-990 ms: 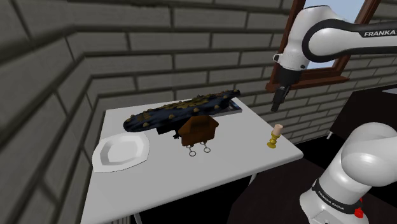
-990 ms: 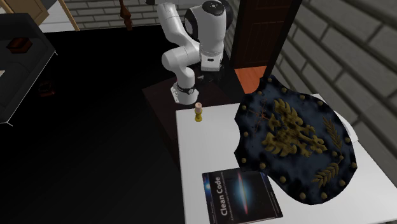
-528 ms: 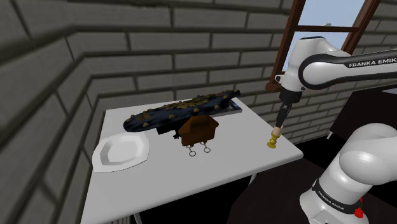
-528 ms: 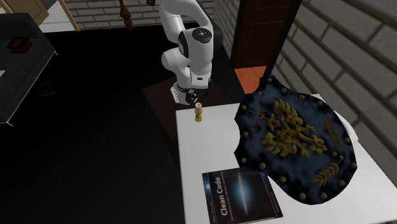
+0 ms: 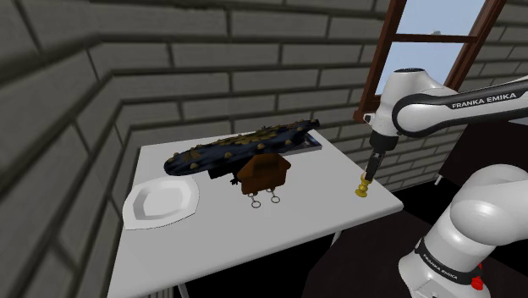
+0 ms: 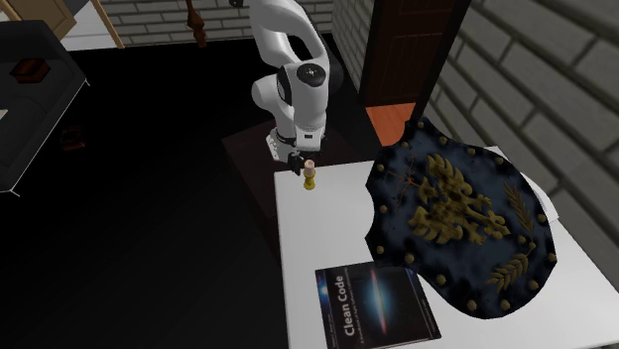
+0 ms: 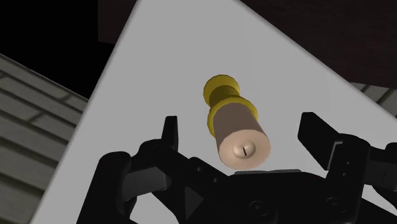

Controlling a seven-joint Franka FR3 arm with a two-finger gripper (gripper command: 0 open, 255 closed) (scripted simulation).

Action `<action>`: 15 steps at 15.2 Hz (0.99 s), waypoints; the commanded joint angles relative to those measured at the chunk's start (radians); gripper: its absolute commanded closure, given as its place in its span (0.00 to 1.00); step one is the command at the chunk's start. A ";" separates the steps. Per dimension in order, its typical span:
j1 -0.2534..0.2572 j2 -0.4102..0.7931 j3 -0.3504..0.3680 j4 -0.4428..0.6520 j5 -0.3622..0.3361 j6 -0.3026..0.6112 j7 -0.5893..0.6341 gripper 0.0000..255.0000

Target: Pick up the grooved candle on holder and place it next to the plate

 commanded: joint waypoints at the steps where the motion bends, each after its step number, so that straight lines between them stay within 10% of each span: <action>1: -0.001 0.005 -0.002 -0.006 -0.002 0.012 -0.001 0.00; 8: -0.001 0.005 -0.002 -0.006 -0.002 0.012 -0.001 0.00; 9: -0.001 0.005 -0.002 -0.006 -0.002 0.012 -0.001 1.00; 15: -0.001 0.005 -0.002 -0.006 -0.002 0.012 -0.001 1.00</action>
